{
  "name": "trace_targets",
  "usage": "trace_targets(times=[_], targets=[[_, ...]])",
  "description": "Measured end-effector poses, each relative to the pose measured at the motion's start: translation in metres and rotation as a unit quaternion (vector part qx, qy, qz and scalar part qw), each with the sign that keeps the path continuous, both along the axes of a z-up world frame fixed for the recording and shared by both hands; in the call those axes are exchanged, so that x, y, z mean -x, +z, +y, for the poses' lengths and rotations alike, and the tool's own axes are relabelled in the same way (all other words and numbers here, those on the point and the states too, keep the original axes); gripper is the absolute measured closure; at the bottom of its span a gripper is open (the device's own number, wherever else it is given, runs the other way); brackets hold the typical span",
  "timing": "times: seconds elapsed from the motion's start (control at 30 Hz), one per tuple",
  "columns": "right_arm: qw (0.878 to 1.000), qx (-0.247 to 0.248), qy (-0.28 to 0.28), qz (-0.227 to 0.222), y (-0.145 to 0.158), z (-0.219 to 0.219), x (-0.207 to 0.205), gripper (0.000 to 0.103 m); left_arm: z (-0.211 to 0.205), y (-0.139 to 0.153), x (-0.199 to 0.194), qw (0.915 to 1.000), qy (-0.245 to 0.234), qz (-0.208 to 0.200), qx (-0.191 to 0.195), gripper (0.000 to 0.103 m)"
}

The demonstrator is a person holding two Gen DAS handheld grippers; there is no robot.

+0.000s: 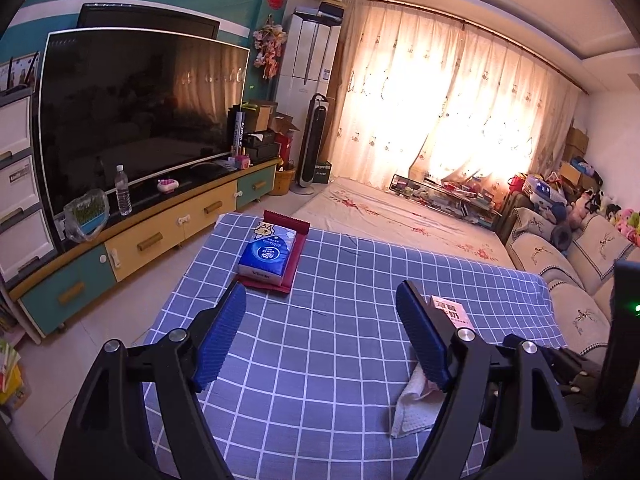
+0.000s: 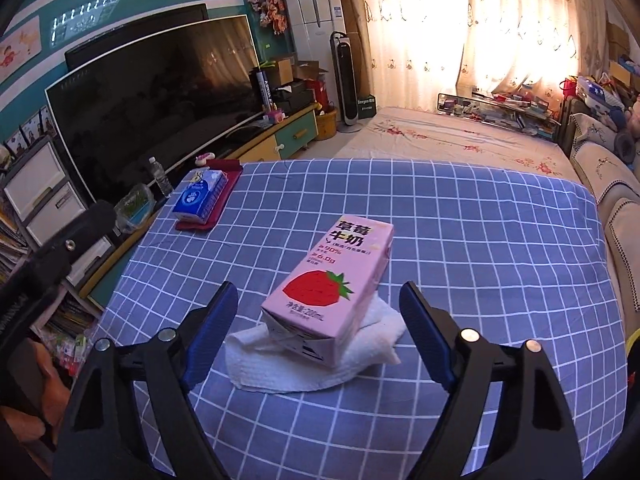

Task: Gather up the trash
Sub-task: 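Return the left tool to the table and reach the right gripper to the pink milk carton, then grasp the pink strawberry milk carton with the right gripper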

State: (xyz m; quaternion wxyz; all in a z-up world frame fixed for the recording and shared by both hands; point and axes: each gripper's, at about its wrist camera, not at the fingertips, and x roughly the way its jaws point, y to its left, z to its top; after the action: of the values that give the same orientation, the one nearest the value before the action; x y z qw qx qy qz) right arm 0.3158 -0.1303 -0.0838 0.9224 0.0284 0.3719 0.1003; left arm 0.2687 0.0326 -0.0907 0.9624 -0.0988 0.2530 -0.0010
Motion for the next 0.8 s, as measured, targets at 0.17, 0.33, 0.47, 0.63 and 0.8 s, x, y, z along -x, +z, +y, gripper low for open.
trace_targets(times=[0.17,0.33,0.47,0.63,0.8], targets=[[1.0,0.014,-0.015,0.018,-0.014,0.003,-0.01,0.026,0.001,-0.001,0.0,1.0,-0.001,0.001,0.001,0.026],[0.999,0.018,-0.017,0.028,-0.023,0.001,-0.015,0.039,-0.001,-0.003,-0.002,1.0,-0.004,0.004,0.002,0.026],[0.999,0.013,-0.013,0.034,-0.026,-0.004,-0.015,0.046,-0.002,-0.003,-0.004,1.0,-0.006,0.005,0.002,0.026],[0.999,-0.013,-0.013,0.026,-0.012,-0.022,-0.009,0.049,-0.004,-0.004,-0.005,0.9999,-0.01,0.005,0.002,0.026],[0.999,-0.031,-0.014,0.016,0.007,-0.045,0.0,0.051,-0.007,-0.007,-0.005,0.9999,-0.015,0.007,0.001,0.026]])
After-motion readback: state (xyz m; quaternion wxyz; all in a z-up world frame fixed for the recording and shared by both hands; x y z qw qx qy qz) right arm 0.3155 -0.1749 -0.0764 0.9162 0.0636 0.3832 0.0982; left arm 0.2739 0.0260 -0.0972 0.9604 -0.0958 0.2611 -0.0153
